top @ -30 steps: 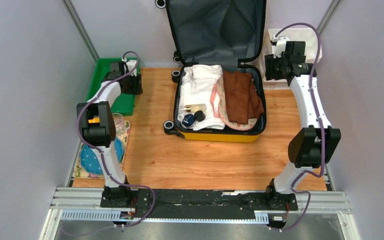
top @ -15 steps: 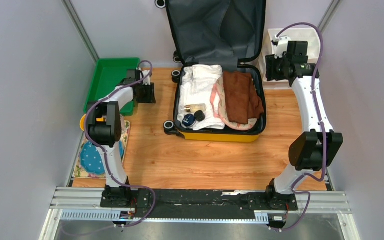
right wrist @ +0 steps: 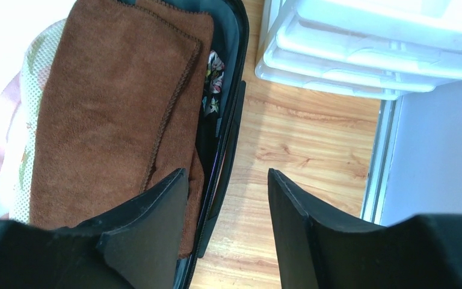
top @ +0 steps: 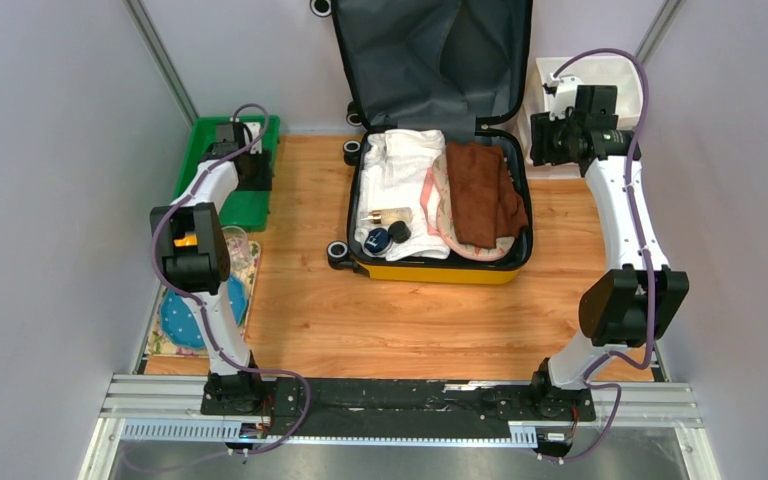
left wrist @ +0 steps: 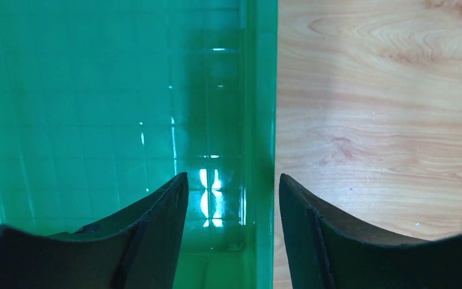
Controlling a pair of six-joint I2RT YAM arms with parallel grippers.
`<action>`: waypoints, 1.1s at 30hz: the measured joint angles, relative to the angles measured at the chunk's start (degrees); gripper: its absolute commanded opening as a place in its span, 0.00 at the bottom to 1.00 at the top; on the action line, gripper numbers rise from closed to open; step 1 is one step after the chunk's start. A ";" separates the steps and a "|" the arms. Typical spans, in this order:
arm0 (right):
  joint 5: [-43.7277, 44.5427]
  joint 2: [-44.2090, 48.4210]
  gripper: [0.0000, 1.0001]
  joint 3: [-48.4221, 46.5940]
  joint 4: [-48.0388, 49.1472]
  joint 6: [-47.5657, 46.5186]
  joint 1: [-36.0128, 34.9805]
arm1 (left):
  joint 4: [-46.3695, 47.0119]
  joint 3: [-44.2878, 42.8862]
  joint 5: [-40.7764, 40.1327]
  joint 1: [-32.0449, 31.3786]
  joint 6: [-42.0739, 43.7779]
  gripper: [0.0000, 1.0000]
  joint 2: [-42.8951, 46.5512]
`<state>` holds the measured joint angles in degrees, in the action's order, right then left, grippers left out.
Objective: Open, take out, and arrange the luggage
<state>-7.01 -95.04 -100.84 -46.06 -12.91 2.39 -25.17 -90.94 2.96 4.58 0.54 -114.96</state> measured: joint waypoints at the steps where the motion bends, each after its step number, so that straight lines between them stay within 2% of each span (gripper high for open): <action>1: 0.00 0.02 0.57 0.37 0.09 -0.02 0.00 | -0.44 0.15 -0.13 0.02 0.17 0.62 0.00; 6: 0.52 -0.20 0.59 4.02 0.11 -0.44 0.00 | -1.64 0.37 1.07 -0.98 0.24 0.51 -0.66; 13: 0.57 -6.75 0.60 4.61 0.07 -0.55 0.00 | -2.10 0.37 1.99 -1.99 0.02 0.50 -3.21; 16: 0.11 -11.76 0.57 2.99 -0.13 -0.52 0.00 | -2.34 0.37 2.34 -2.08 0.02 0.50 -4.02; 19: -0.72 -16.00 0.46 1.27 -0.48 -0.39 -0.07 | -2.54 0.37 2.56 -2.10 0.02 0.48 -4.13; 20: -0.98 -16.81 0.42 1.01 -0.48 -0.42 -0.13 | -2.49 0.37 2.62 -2.10 0.02 0.44 -4.13; 22: -1.49 -18.21 0.24 0.68 -0.61 -0.17 -0.39 | -2.51 0.37 2.78 -2.10 0.09 0.33 -4.13; 23: -1.73 -18.67 0.19 0.59 -0.61 -0.11 -0.59 | -2.49 0.37 3.39 -2.05 -0.07 0.22 -4.13; 25: -1.29 -19.32 0.00 0.02 -0.85 0.44 -0.98 | -2.54 0.33 4.26 -2.03 -0.55 0.16 -4.20; 26: -1.09 -19.39 0.00 -0.26 -1.07 0.92 -0.96 | -2.89 0.17 3.85 -2.16 -1.22 0.10 -4.22; 29: 0.00 -19.98 0.00 -1.25 -1.95 3.48 -1.11 | -3.54 -1.18 4.81 -2.47 -1.60 0.03 -4.87; 33: 1.62 -20.50 0.00 -2.32 -2.91 5.86 -1.75 | -4.31 -3.32 4.63 -3.50 -2.93 0.02 -6.21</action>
<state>-5.39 -115.55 -103.15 -48.97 -7.05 0.64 -29.47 -94.26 7.60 1.08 -2.39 -121.16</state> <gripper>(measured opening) 0.039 0.176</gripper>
